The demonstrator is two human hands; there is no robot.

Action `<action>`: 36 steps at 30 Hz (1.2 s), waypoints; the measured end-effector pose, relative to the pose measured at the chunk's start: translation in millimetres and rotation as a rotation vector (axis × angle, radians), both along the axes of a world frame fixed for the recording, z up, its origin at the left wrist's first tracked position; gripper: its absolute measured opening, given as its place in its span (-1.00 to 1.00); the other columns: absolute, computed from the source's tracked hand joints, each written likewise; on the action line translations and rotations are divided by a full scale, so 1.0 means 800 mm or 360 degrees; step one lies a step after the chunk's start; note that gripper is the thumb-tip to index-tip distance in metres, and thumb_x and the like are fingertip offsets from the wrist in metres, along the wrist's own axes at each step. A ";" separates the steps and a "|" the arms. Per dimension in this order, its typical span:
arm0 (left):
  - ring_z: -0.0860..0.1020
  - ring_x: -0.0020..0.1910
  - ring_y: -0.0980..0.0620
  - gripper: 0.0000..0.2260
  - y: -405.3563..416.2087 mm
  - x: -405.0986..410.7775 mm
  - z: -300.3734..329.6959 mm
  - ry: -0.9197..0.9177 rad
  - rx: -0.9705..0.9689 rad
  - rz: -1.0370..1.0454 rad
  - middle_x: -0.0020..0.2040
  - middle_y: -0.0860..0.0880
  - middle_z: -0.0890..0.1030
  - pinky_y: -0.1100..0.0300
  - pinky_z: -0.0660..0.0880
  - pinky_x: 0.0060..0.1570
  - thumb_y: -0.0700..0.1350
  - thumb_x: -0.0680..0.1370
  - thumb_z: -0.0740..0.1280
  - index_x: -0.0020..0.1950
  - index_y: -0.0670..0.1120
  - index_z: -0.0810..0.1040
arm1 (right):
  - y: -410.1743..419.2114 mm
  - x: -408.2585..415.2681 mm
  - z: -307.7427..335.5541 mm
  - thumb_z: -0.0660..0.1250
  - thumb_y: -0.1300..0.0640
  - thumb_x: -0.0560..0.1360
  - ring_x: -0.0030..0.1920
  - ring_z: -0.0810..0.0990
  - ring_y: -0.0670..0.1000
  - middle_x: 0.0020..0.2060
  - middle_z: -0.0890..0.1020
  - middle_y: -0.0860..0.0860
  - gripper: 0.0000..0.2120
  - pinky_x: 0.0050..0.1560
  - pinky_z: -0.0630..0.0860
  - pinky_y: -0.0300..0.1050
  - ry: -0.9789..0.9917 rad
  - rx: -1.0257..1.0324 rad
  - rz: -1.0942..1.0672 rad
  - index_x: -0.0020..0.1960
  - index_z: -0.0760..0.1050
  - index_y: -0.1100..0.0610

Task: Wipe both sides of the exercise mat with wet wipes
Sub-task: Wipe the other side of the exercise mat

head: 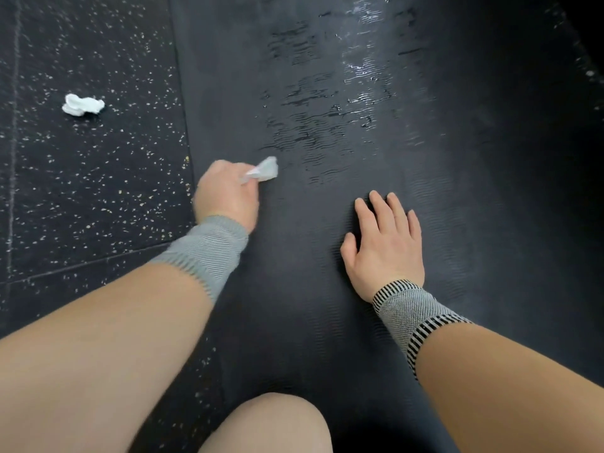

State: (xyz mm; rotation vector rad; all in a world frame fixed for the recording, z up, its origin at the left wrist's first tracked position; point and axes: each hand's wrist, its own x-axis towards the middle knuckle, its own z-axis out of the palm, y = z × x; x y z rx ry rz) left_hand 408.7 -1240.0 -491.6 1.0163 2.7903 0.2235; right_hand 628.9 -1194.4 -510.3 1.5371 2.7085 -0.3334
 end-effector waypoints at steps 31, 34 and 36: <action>0.55 -0.10 -0.22 -0.68 -0.027 0.074 0.001 -0.0211 0.0316 -0.0439 -0.05 -0.11 0.58 -0.01 0.51 -0.09 -0.01 0.52 0.17 -0.01 -0.05 0.70 | 0.000 -0.001 -0.006 0.03 -0.09 0.46 0.45 0.21 0.13 0.41 0.37 0.07 -0.44 0.44 0.06 0.14 0.0033 0.0088 -0.0011 0.40 0.35 0.09; 0.53 0.02 -0.15 -0.73 -0.065 0.006 0.008 -0.0071 0.0152 0.0080 0.11 -0.10 0.53 0.07 0.39 0.00 -0.06 0.61 0.19 0.14 0.00 0.67 | 0.000 -0.001 -0.005 0.01 -0.11 0.45 0.44 0.23 0.13 0.40 0.38 0.07 -0.43 0.44 0.09 0.14 0.0022 0.0099 -0.0012 0.39 0.36 0.09; 0.49 -0.04 -0.10 -0.74 -0.073 -0.010 0.009 -0.0033 0.0115 0.0240 0.15 -0.08 0.51 0.12 0.34 -0.03 -0.13 0.63 0.20 0.19 0.01 0.65 | 0.001 -0.001 -0.005 0.01 -0.11 0.45 0.44 0.23 0.14 0.40 0.38 0.07 -0.42 0.43 0.09 0.15 0.0017 0.0101 -0.0013 0.39 0.36 0.09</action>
